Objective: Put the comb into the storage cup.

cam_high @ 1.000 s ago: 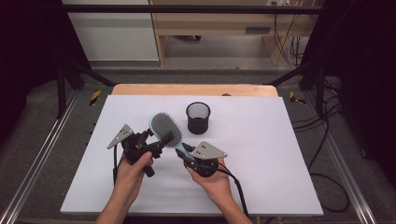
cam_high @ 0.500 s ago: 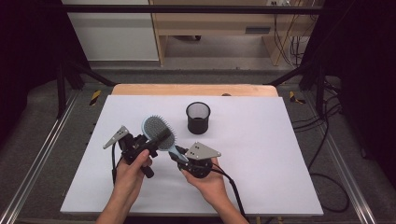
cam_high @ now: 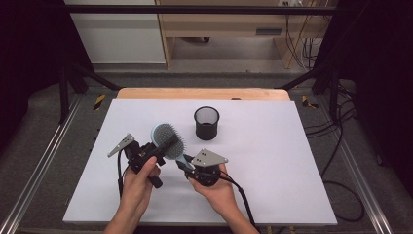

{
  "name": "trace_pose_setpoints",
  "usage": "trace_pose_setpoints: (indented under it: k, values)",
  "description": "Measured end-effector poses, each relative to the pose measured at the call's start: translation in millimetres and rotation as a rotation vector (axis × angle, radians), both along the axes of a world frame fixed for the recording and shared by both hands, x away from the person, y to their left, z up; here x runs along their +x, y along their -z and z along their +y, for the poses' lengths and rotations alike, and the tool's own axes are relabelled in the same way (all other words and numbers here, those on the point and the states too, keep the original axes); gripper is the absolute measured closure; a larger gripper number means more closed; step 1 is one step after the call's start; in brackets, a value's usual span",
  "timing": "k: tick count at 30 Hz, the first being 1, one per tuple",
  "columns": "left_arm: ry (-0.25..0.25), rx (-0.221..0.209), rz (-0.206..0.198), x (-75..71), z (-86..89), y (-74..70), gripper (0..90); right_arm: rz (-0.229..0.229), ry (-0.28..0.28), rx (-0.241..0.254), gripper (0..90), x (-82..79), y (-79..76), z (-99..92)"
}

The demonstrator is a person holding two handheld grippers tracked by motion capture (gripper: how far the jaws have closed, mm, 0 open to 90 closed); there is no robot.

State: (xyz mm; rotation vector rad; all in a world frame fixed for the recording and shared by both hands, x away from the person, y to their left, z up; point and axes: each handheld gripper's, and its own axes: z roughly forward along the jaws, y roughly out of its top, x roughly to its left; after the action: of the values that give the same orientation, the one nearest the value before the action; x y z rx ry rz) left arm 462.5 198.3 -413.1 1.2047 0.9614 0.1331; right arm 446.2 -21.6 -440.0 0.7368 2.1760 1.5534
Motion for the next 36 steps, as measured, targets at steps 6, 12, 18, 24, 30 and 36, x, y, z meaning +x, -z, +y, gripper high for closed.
trace_pose_setpoints:
  k: [6, 12, 18, 24, 30, 36]
  values:
    - [-0.010, -0.011, -0.003, 0.2, 5.9, -0.1, 50.2, 0.040, -0.004, 0.010, 45.0, 3.3, -0.1, 1.7]
    - [-0.052, -0.019, -0.022, 1.3, 14.4, -3.1, 50.1, 0.040, 0.037, -0.001, 22.6, 7.6, -7.3, -17.4]
    - [-0.105, -0.041, -0.044, 1.6, 25.9, -6.9, 50.0, 0.080, 0.125, 0.004, 13.3, 17.1, -11.6, -49.4]
    - [-0.137, -0.050, -0.059, 2.3, 32.3, -9.9, 50.1, 0.142, 0.166, 0.023, 7.8, 25.0, -7.4, -72.8]
    - [-0.168, -0.041, -0.068, 0.1, 39.8, -10.8, 50.0, 0.168, 0.185, 0.003, 7.6, 29.7, -5.1, -82.1]
    - [-0.194, -0.049, -0.073, 1.6, 46.2, -12.5, 50.0, 0.163, 0.210, -0.017, 8.1, 29.4, -5.6, -87.9]
